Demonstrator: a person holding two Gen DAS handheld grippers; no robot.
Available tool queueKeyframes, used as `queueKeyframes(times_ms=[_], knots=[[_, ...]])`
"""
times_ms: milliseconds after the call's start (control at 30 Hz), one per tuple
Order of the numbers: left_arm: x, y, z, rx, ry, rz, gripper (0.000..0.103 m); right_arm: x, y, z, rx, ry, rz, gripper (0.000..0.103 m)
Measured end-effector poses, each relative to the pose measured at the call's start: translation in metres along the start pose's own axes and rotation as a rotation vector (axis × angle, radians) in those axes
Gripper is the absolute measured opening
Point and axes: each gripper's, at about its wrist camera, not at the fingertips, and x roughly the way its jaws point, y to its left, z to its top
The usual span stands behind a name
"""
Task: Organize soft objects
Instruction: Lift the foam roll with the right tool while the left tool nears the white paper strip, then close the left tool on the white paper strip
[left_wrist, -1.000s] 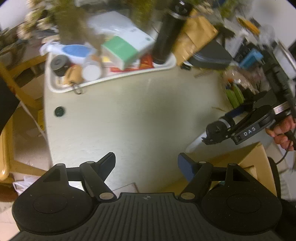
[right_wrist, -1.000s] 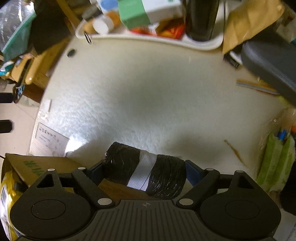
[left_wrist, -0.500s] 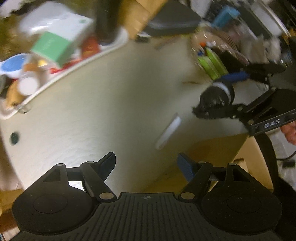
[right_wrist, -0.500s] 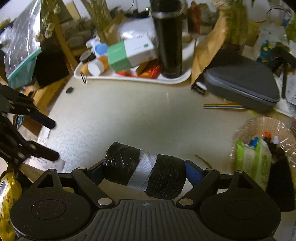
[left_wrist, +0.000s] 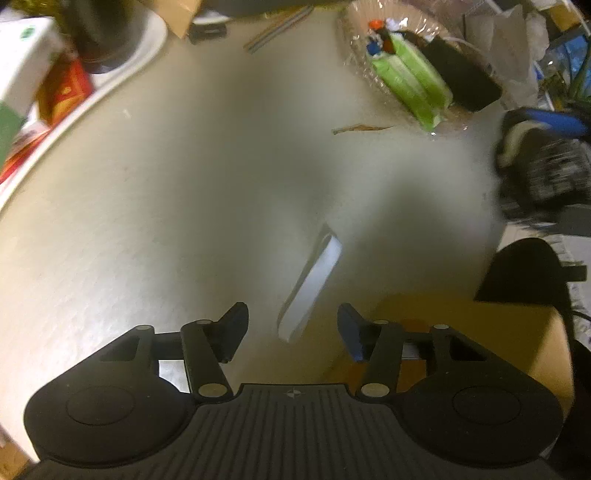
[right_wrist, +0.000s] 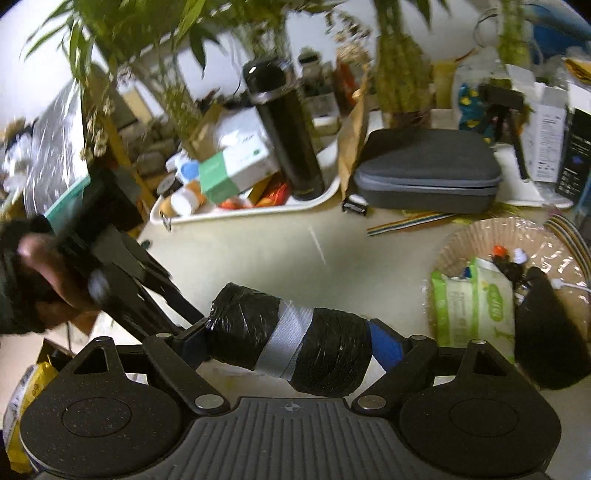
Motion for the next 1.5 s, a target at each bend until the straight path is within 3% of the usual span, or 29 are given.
queueKeyframes(times_ms=[333,533,767,833,867,1333,1433,1500], knots=[[0.027,-0.029,0.023,0.091,0.009,-0.009,0.037,-0.017,-0.026,-0.008,0.064,-0.048,-0.021,0.089],[0.036,-0.030,0.030,0.090,-0.003,0.014,0.020,-0.022,-0.030,-0.010,0.083,-0.062,-0.026,0.089],[0.042,-0.034,0.025,0.121,0.013,0.063,0.020,-0.027,-0.030,-0.010,0.088,-0.079,-0.036,0.089],[0.042,-0.034,0.023,0.131,0.008,0.079,0.011,-0.028,-0.031,-0.011,0.093,-0.083,-0.035,0.089],[0.046,-0.037,0.024,0.131,0.013,0.084,0.000,-0.029,-0.031,-0.011,0.096,-0.083,-0.035,0.089],[0.019,-0.043,0.010,0.186,-0.051,0.085,0.001,-0.038,-0.031,-0.011,0.096,-0.094,-0.043,0.089],[0.029,-0.045,0.013,0.193,0.015,0.089,0.014,-0.038,-0.029,-0.012,0.088,-0.096,-0.037,0.089],[0.037,-0.045,0.015,0.191,0.056,0.111,0.036,-0.038,-0.028,-0.012,0.084,-0.096,-0.033,0.089]])
